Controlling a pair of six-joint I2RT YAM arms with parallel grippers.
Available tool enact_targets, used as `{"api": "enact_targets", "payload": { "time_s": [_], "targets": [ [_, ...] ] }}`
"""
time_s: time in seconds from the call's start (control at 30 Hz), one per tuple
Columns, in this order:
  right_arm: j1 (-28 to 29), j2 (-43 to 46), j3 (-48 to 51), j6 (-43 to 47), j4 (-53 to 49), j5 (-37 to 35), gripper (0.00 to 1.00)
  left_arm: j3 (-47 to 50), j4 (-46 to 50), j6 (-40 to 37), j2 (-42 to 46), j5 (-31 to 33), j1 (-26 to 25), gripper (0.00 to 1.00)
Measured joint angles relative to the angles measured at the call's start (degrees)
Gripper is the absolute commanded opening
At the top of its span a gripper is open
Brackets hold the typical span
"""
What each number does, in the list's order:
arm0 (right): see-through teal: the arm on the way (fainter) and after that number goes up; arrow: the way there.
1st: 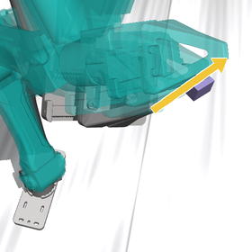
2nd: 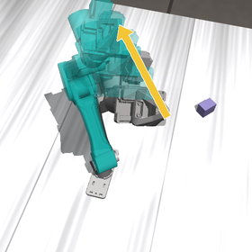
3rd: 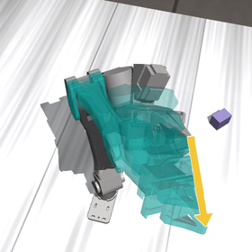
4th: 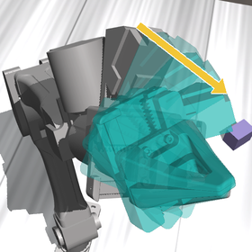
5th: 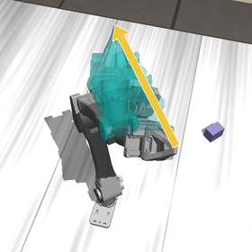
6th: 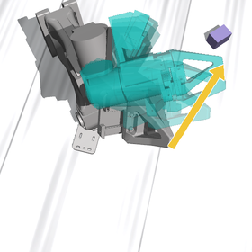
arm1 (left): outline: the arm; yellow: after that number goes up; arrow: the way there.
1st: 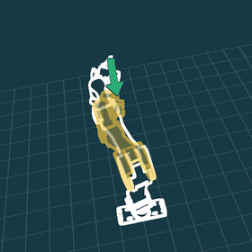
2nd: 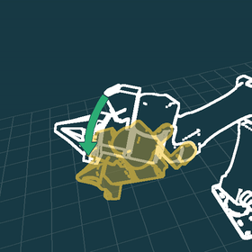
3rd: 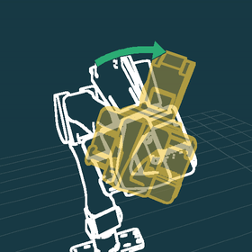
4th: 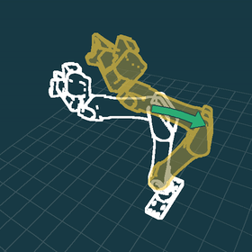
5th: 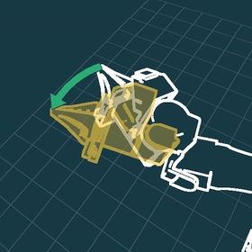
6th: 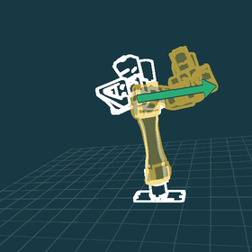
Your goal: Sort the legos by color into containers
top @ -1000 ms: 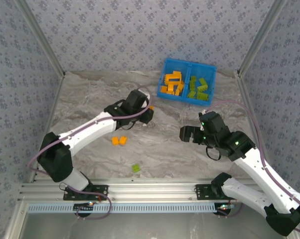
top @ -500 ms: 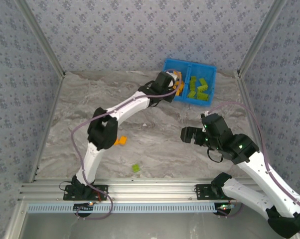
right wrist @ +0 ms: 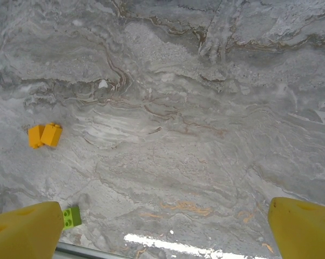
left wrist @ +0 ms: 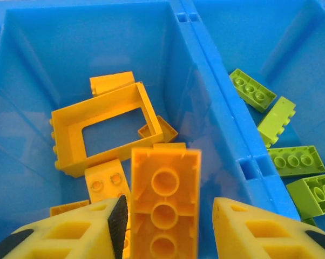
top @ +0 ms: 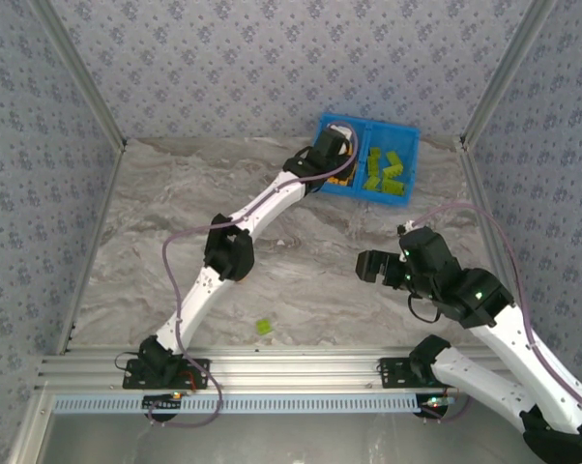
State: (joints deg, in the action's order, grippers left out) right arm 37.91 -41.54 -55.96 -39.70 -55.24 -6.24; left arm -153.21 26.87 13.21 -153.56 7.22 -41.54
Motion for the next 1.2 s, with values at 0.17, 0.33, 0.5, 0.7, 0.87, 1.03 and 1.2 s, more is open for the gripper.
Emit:
{"api": "enact_targets", "payload": {
  "time_s": [0.17,0.33,0.5,0.7,0.87,1.03,1.2],
  "targets": [
    [0.0,0.4,0.0,0.0,-0.1,0.0,1.0,-0.7,1.3,1.7,0.6,-0.9,0.6,0.49],
    [0.1,-0.7,0.0,-0.1,0.1,0.0,1.0,0.3,5.8,3.9,5.3,-3.3,0.7,0.49],
    [1.9,-3.2,0.0,1.0,2.4,1.9,1.0,17.3,5.6,4.9,23.4,-6.5,0.6,0.54],
    [11.4,-12.0,-0.7,3.0,6.8,3.1,1.0,45.2,1.5,4.5,52.2,-8.0,1.9,0.65],
    [23.4,-24.0,-1.7,4.5,10.7,3.1,1.0,66.0,0.5,3.1,70.9,-5.1,4.9,0.84],
    [32.9,-39.3,-7.0,5.1,12.4,2.2,1.0,82.2,4.1,2.7,83.2,-2.0,5.3,0.96],
    [37.9,-54.2,-16.0,5.5,12.5,0.6,1.0,90.7,10.3,4.0,92.1,1.0,5.3,0.99]
  ]
}}
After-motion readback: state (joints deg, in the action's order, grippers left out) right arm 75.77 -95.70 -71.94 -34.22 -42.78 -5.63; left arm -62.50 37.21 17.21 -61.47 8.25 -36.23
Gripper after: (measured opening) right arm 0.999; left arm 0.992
